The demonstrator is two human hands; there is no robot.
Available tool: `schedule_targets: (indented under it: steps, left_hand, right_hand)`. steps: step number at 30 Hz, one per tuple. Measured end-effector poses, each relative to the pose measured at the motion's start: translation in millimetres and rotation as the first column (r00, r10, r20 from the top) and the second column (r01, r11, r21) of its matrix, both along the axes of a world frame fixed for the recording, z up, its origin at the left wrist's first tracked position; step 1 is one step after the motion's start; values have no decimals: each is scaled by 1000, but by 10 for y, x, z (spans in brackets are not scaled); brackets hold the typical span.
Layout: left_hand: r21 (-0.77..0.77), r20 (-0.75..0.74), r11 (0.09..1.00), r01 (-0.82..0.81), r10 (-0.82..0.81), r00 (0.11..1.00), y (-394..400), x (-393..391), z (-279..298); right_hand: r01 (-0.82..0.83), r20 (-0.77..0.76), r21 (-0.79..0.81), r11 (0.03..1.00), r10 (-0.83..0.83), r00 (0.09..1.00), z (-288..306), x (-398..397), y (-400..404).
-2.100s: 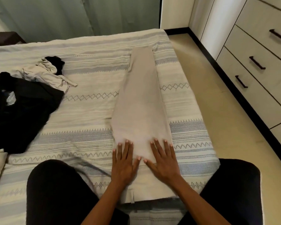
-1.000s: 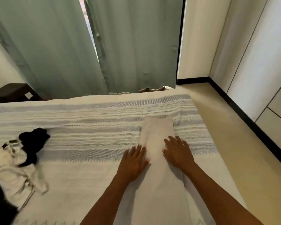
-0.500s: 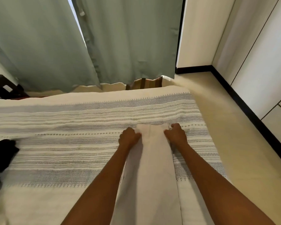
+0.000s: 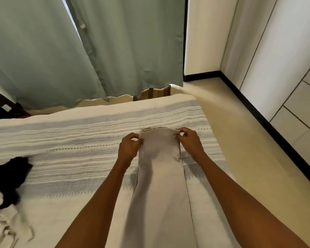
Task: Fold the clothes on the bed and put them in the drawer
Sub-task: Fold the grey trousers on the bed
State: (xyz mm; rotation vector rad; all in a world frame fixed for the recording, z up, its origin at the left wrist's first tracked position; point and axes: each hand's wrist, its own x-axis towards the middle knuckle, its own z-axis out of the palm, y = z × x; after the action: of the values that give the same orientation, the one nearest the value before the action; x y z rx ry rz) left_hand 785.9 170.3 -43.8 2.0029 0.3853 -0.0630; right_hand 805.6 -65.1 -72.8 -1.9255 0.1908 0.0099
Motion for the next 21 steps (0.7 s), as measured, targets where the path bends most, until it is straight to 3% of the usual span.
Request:
schedule_targets:
  steps: [4,8,13,16,21]
  left_hand:
    - [-322,-42,947,4,-18,999,-52,-732,311]
    - [-515,-104,849,-116,72,992,-18,-1535,383]
    - [-483,-66,868,-115,95,993,6,-2640,275]
    - [-468,-61,879,-89,68,996,-13,-3310,86]
    - [-315,-16,949,-5,1,1000,-78,-4406,-263]
  right_hand:
    - [26,3,156,987,-27,1000,369,-743,88]
    - [74,2,309,948,-79,997,544,-1716,139]
    - [148,-98,487,861,-115,989,465,-3003,185]
    - [234,-178,414,880,-174,969,232,-3644,229]
    - [218,-235,332,918,-143,961,-108,-4668,266]
